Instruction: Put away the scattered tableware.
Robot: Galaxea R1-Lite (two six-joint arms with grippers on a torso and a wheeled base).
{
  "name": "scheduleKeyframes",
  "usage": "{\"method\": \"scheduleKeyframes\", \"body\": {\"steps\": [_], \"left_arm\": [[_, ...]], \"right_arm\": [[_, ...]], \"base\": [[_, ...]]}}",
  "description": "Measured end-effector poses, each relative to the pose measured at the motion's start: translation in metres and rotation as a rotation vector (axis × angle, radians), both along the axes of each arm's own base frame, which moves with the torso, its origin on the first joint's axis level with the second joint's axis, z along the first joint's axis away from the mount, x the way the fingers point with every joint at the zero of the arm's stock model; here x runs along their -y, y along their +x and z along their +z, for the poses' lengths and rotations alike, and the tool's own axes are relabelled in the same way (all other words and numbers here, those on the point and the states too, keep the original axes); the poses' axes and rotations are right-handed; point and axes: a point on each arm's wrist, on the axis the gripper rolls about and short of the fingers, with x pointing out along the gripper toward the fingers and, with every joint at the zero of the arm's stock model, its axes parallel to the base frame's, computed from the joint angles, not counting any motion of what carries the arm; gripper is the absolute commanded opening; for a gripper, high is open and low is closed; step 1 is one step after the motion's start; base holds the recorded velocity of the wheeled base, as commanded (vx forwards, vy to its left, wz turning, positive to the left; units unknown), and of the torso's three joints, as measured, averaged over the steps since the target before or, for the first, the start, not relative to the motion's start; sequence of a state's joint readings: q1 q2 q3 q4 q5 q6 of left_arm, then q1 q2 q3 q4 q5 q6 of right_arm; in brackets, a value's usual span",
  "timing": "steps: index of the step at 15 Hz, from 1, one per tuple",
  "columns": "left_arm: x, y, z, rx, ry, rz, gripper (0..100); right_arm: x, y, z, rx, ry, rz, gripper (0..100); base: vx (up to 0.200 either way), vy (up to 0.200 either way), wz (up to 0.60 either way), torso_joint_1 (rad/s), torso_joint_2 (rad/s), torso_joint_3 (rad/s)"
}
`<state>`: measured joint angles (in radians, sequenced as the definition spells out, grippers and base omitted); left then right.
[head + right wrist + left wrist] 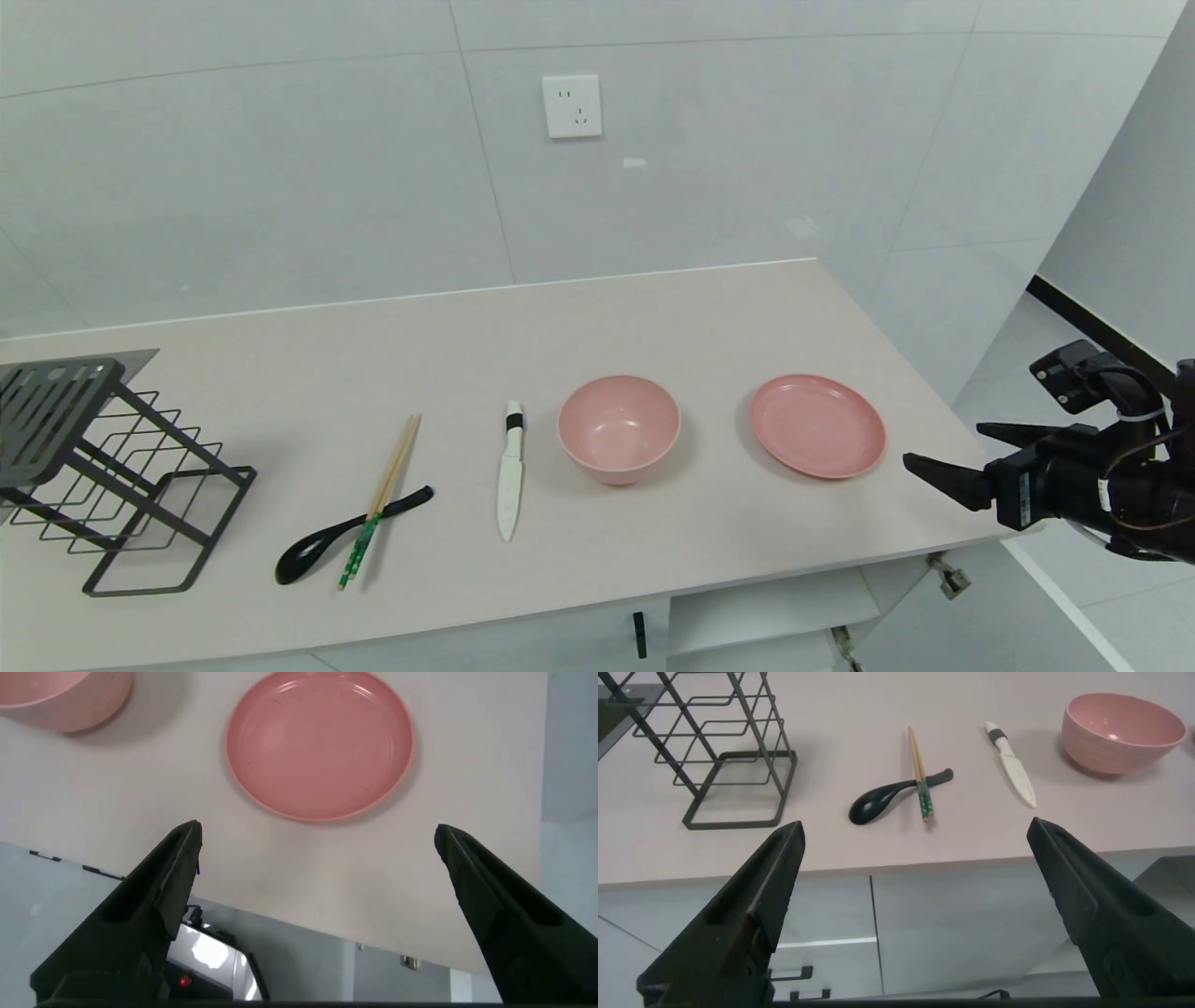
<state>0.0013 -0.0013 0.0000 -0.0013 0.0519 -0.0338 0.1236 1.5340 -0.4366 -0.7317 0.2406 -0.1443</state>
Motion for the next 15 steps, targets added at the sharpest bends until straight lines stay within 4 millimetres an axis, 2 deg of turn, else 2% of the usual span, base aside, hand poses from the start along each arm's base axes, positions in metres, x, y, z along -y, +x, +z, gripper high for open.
{"method": "scheduleKeyframes", "body": {"steps": [7,11,15], "left_arm": [[0.000,0.000,0.000,0.000,0.005,-0.001,100],[0.000,0.000,0.000,0.000,0.005,-0.001,100],[0.000,0.000,0.000,0.000,0.002,-0.001,100]], "right_arm": [[-0.002,0.012,-0.006,-0.021,-0.008,0.003,100],[-0.006,0.045,-0.010,-0.002,-0.001,0.001,100],[-0.010,0.079,-0.024,-0.014,-0.003,-0.002,100]], "base": [[0.000,0.000,0.00,0.000,0.00,0.000],[0.000,0.000,0.00,0.000,0.00,0.000],[0.000,0.000,0.00,0.000,0.00,0.000]]}}
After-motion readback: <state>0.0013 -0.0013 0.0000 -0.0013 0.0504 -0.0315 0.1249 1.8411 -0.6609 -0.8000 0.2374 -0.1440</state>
